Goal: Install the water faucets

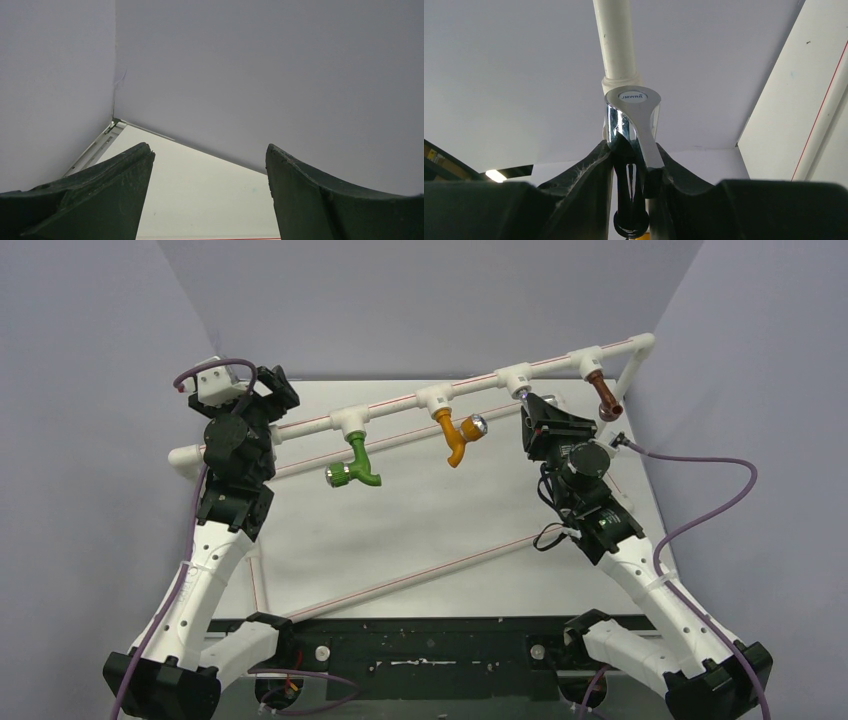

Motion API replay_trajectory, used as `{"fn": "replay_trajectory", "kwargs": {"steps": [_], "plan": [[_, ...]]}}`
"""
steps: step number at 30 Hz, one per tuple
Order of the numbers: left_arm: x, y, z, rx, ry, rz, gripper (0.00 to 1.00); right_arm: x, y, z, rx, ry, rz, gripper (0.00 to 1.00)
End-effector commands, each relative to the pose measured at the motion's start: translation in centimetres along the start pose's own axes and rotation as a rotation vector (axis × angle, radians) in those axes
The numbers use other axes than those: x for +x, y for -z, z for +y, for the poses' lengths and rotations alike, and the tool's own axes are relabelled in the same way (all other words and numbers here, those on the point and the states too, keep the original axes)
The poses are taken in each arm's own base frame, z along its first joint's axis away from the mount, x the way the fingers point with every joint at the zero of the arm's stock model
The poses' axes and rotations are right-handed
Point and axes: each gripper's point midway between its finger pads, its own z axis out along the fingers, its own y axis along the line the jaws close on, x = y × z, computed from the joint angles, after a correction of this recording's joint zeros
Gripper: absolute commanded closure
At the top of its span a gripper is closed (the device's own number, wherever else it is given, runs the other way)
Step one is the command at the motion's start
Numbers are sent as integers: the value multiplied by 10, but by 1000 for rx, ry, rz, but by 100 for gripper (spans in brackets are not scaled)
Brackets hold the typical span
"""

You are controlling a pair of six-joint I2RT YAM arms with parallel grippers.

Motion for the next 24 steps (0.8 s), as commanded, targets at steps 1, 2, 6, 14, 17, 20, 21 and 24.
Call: {"fn": "replay_trajectory", "kwargs": {"steps": [1,2,6,14,17,20,21,24], "plan": [[123,34,45,-101,-214,399,20,1,8,34,-69,-50,14,84],[124,34,45,-102,-215,400,20,1,8,33,-67,-45,16,80],[124,33,45,-101,-215,400,20,5,9,27,-48,-34,34,59],[123,33,45,-102,-214,397,20,5,21,26,-52,-3,67,31],[123,33,45,-101,-213,397,20,2,30,27,-50,22,69,28],[124,34,45,-101,-214,399,20,-1,39,24,-32,85,73,26],[124,34,45,-100,-215,399,20,-3,43,24,-30,113,71,25],[124,33,44,-99,-212,399,20,-10,55,26,-52,198,64,23]]}}
